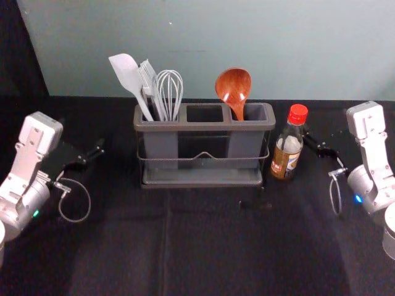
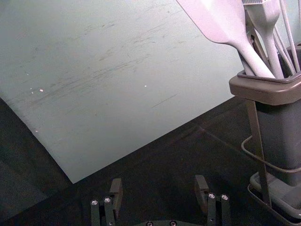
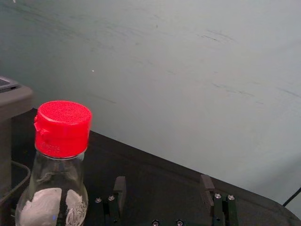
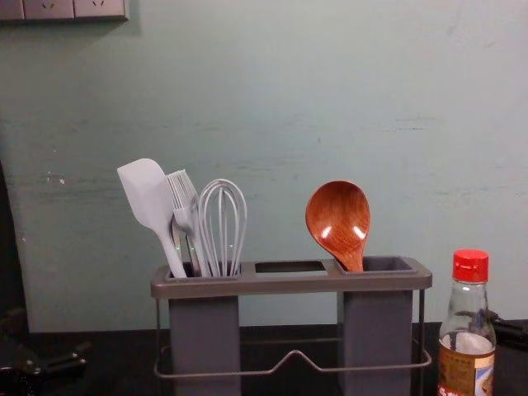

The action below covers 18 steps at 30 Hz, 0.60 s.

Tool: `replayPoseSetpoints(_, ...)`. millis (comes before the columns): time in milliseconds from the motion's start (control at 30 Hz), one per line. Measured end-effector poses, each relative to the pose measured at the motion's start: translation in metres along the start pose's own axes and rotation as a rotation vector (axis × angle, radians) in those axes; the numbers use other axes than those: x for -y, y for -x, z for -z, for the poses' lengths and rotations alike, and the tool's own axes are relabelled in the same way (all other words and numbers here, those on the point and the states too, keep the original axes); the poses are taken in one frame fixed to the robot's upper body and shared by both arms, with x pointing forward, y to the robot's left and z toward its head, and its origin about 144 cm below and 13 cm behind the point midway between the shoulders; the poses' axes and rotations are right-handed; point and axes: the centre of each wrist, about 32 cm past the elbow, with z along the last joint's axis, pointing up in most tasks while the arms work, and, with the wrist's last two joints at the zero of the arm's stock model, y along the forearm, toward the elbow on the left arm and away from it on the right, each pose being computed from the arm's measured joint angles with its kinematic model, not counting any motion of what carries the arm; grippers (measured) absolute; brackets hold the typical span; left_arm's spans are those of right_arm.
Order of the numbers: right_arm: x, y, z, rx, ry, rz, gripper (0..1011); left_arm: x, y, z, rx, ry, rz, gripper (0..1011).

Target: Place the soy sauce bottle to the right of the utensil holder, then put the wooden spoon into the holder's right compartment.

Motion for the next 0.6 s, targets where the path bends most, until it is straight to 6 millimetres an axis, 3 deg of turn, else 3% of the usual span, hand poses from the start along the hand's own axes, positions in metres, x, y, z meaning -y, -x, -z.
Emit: replayPoseSetpoints(600,0.0026,-0.0018,0.0002,-0.003,-0.001,0.003,1002,0.0,0.0,0.0,0.0,0.0,0.0,1005)
